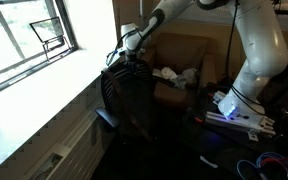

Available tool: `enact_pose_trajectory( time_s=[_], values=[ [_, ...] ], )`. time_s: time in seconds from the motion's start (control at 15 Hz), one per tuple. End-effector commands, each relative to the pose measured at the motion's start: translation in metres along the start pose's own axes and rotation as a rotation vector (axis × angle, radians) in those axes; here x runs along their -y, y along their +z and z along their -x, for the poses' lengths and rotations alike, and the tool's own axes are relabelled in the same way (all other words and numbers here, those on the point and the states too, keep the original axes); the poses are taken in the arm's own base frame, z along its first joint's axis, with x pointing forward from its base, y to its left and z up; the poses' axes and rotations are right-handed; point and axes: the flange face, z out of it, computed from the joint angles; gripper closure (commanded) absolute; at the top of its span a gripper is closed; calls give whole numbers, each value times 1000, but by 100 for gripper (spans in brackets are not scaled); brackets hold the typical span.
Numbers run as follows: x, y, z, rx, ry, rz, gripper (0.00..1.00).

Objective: Remove the bag from the black chair and put it on the sofa

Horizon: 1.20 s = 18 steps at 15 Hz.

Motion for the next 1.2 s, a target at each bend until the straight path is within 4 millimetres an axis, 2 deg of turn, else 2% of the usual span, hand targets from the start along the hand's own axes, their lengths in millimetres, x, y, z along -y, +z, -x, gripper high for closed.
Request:
enact_pose_trajectory(
  time_s=[0.0, 0.27, 0.4, 0.53, 0.73, 0.93, 1.13],
  values=[
    [4, 5, 8, 27, 4, -7, 99],
    [4, 2, 9, 25, -17, -11, 99],
    [5, -18, -3, -27, -112, -5, 99],
    [14, -60, -19, -23, -243, 20, 99],
    [29, -121, -29, 30, -406, 79, 99],
    [50, -184, -36, 76, -471, 142, 99],
    [77, -238, -36, 90, -473, 213, 99]
  ],
)
